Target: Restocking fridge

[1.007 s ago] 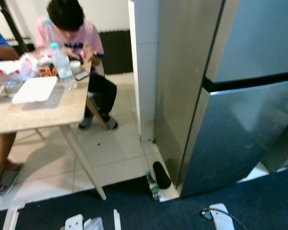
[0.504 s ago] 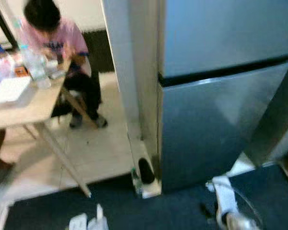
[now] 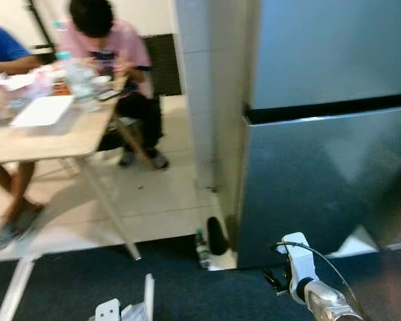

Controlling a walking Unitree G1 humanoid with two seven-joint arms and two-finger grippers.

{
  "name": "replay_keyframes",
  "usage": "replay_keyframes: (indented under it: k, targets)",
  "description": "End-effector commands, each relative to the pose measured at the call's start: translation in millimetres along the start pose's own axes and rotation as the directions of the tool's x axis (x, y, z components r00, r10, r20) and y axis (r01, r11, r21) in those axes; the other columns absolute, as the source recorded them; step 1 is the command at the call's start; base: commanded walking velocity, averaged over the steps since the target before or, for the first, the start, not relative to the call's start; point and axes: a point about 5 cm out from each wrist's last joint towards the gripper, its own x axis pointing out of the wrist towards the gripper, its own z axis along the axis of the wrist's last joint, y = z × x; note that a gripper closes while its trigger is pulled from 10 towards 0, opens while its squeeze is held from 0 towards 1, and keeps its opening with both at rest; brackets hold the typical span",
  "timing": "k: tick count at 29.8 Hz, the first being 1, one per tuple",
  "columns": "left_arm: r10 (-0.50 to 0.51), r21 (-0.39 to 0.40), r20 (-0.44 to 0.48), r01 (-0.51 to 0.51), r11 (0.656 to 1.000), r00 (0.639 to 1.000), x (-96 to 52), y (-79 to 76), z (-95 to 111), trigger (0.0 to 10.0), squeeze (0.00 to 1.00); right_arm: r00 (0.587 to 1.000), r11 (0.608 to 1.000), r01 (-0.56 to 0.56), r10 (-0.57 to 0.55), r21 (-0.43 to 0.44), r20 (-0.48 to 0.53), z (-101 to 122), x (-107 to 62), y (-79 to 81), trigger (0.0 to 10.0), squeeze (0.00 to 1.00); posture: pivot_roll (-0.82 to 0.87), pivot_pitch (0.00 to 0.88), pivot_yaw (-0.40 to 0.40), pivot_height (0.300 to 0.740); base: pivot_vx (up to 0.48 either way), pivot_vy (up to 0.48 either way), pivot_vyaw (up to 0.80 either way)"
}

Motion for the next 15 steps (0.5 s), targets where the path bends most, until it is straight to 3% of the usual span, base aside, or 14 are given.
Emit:
replay_keyframes:
  k: [1,13,15]
  targets:
    - [0.002,0.0,-0.003,-0.002,1.0,1.0,-0.9,2.3,-2.2,10.0,0.0,0.998,1.0,-0.003,0.004,-0.014,0.062,15.8,0.5,-3.2,10.0,0.0,0.0,0.0,0.042,0.74,0.0,0.0,0.79]
    - [0.0,-0.019,0.003,0.0,1.0,1.0,-0.9,1.9,-2.8,10.0,0.0,0.963,0.999,-0.03,0.035,-0.024,0.267,77.5,-1.8,-11.9,10.0,0.0,0.01,0.0,0.034,0.74,0.0,0.0,0.78]
    - [-0.005,-0.014,-0.001,0.005,1.0,1.0,-0.8,0.8,-3.7,10.0,0.0,0.951,0.999,-0.032,0.039,-0.028,0.308,91.6,-2.7,-11.9,10.0,0.0,0.0,0.0,0.029,0.74,0.0,0.0,0.0]
